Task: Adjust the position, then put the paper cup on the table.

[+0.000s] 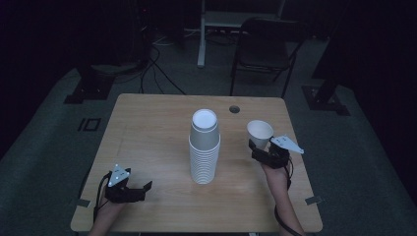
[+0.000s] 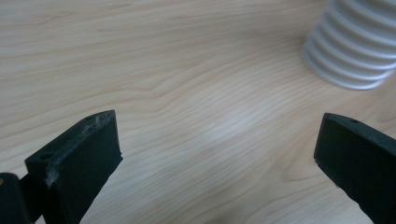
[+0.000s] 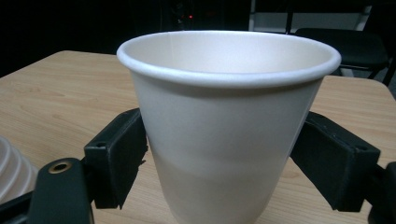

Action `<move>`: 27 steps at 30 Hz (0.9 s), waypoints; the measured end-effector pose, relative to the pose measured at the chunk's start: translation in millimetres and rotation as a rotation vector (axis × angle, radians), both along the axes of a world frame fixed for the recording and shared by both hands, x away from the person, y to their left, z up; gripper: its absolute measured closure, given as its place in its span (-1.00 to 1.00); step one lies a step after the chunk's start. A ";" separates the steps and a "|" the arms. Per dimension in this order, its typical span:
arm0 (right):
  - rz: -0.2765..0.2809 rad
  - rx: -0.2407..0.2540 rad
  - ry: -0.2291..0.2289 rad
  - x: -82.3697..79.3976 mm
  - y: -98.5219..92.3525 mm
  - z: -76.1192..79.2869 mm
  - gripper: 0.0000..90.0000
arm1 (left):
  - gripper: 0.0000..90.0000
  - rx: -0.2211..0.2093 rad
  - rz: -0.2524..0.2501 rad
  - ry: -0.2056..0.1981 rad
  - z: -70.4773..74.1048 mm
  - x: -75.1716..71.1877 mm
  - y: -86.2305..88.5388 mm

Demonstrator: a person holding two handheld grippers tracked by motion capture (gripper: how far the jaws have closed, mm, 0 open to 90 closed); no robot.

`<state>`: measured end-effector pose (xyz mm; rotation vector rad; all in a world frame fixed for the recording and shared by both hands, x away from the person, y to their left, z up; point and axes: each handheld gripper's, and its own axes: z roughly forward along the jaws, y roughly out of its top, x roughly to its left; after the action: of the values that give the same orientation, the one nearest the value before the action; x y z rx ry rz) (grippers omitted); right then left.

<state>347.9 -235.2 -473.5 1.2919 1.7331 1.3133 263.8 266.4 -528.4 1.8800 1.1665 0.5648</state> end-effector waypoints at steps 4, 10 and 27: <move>0.000 0.007 0.006 1.9 0.5 -2.1 -0.57 | -0.98 -0.015 0.061 0.008 -0.9 -1.7 11.3; 0.002 0.006 0.012 4.4 1.8 -3.3 -0.57 | -0.98 -0.037 0.159 0.035 -1.6 -1.5 24.5; -0.001 0.013 0.043 20.9 7.7 -17.0 -0.57 | -0.98 -0.027 0.203 0.083 -10.7 -3.3 36.3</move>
<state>368.8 -227.5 -490.4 1.3371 1.7563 1.3067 260.5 302.7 -539.0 1.7879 1.4232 0.5828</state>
